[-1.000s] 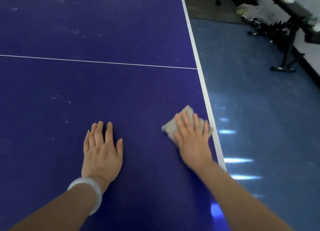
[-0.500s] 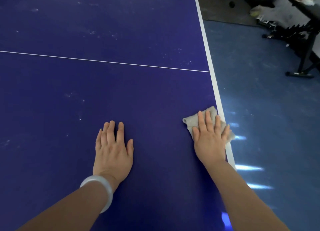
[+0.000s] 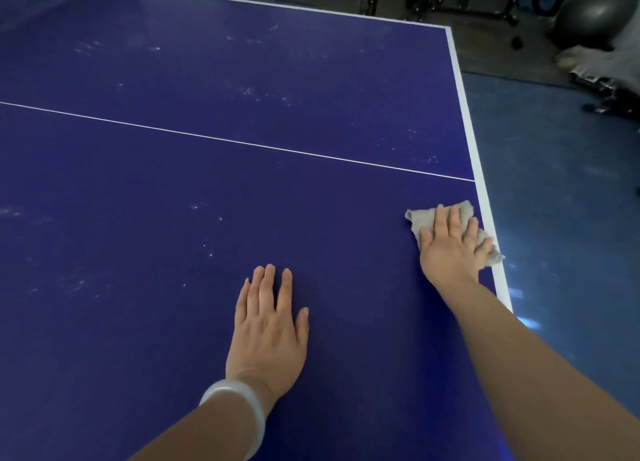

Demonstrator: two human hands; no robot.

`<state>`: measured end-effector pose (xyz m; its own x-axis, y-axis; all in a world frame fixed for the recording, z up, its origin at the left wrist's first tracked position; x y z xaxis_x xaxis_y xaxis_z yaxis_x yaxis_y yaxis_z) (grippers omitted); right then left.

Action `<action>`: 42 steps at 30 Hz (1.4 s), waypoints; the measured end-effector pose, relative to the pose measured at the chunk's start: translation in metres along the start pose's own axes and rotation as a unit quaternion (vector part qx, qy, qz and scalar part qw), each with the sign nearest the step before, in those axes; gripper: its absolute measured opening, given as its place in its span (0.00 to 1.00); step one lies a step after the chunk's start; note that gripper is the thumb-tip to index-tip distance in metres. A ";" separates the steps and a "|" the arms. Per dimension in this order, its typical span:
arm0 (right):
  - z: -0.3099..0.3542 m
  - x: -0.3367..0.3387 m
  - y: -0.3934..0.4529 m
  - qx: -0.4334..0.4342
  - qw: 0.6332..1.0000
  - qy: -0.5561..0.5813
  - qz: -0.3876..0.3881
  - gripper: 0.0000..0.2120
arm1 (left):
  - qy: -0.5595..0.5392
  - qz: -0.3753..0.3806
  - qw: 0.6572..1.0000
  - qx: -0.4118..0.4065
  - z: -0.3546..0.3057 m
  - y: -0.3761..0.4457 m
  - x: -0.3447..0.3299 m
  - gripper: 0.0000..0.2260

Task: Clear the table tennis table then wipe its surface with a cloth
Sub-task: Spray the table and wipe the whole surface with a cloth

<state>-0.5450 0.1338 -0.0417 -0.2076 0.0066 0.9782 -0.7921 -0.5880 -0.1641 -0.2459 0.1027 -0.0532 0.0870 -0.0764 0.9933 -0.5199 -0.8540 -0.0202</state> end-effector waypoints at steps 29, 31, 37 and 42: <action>-0.025 0.008 0.026 0.110 0.993 -0.028 0.010 0.26 | -0.040 0.002 0.999 -0.001 -0.002 0.000 0.005 0.29; -0.054 0.013 0.011 0.105 0.994 -0.012 0.022 0.25 | -0.049 0.002 0.999 0.000 -0.003 -0.001 0.007 0.30; -0.090 0.003 -0.086 0.142 0.989 0.029 0.022 0.25 | -0.054 0.007 0.998 -0.008 -0.001 -0.001 0.005 0.28; -0.103 -0.015 -0.172 0.113 0.994 0.013 -0.001 0.29 | -0.071 -0.004 0.997 -0.019 0.001 -0.002 0.005 0.28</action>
<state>-0.4647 0.3184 -0.0411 -0.2235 0.0274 0.9743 -0.6442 -0.7544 -0.1265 -0.2441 0.1034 -0.0486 0.2094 -0.1432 0.9673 -0.5496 -0.8354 -0.0047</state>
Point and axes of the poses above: each hand's wrist, its own y-axis towards the middle knuckle, its own x-axis out of the back of the hand, z = x × y, the point moved 1 cm from there along y, towards the middle knuckle, and after that the axes turned 1 degree about z, right-handed, at the moved point
